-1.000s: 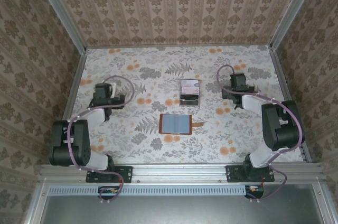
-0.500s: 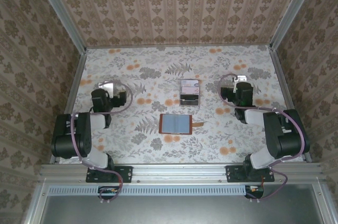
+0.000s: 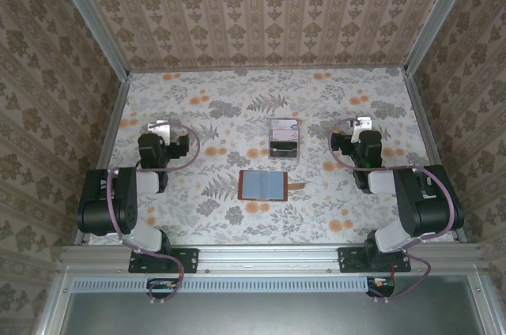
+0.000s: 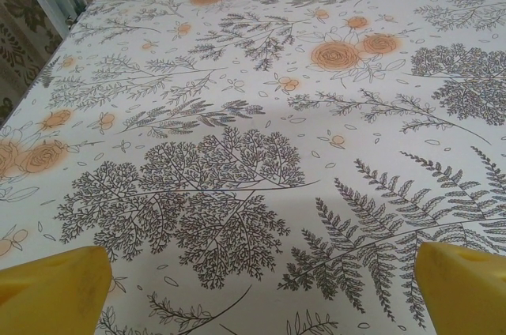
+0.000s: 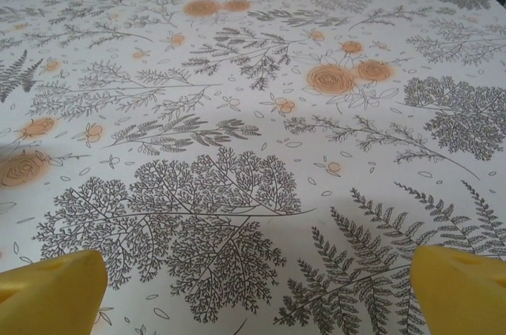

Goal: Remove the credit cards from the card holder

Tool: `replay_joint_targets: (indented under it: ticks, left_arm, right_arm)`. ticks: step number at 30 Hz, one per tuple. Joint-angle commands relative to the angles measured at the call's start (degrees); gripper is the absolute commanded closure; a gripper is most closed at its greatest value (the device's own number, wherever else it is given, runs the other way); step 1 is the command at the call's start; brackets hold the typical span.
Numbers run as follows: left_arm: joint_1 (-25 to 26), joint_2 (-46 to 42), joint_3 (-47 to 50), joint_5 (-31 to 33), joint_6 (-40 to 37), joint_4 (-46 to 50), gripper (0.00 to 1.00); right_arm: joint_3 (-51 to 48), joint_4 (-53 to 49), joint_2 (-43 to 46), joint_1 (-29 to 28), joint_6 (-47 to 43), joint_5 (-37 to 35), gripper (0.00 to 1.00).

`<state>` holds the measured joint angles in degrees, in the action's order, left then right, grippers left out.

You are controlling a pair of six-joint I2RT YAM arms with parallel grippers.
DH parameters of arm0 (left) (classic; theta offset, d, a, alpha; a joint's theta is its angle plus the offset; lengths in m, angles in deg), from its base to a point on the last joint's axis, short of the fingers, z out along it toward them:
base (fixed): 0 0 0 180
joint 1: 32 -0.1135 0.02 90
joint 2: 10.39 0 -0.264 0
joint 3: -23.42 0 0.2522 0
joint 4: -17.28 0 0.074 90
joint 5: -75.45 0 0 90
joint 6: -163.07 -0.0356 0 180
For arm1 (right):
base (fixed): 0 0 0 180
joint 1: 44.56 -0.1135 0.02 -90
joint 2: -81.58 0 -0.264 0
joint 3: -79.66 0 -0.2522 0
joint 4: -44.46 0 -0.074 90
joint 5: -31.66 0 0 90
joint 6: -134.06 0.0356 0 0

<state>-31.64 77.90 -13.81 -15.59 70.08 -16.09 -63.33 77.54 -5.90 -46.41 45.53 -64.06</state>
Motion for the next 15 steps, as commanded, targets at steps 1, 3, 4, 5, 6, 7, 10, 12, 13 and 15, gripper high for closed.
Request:
replay_joint_targets:
  ticks: [1,3,4,5,6,7,10,12,13,15]
  left_arm:
    - [0.3,0.1,0.1,0.8,-0.3,-2.0,0.00]
    - [0.4,0.0,0.3,0.9,-0.4,-2.2,0.00]
    - [0.4,0.0,0.3,0.8,-0.4,-2.2,0.00]
    - [0.4,0.0,0.3,0.9,-0.3,-2.2,0.00]
    - [0.4,0.0,0.3,0.8,-0.4,-2.2,0.00]
    - [0.4,0.0,0.3,0.8,-0.3,-2.2,0.00]
    - [0.4,0.0,0.3,0.8,-0.4,-2.3,0.00]
    - [0.4,0.0,0.3,0.8,-0.4,-2.3,0.00]
    - [0.4,0.0,0.3,0.9,-0.4,-2.3,0.00]
    - [0.4,0.0,0.3,0.8,-0.3,-2.2,0.00]
  right_arm:
    - [0.0,2.4,-0.1,0.4,0.4,0.6,0.00]
    - [-0.1,2.3,-0.1,0.3,0.3,0.6,0.00]
    - [0.0,2.3,-0.1,0.4,0.3,0.6,0.00]
    - [0.0,2.2,-0.1,0.4,0.3,0.6,0.00]
    - [0.0,2.3,-0.1,0.4,0.3,0.6,0.00]
    - [0.1,2.1,-0.2,0.4,0.3,0.5,0.00]
    - [0.5,1.6,-0.5,0.2,0.0,0.7,0.00]
    - [0.4,1.8,-0.5,0.3,0.1,0.9,0.00]
    - [0.2,2.0,-0.2,0.4,0.2,1.1,0.00]
    - [-1.8,5.1,0.3,0.3,0.0,1.1,0.00]
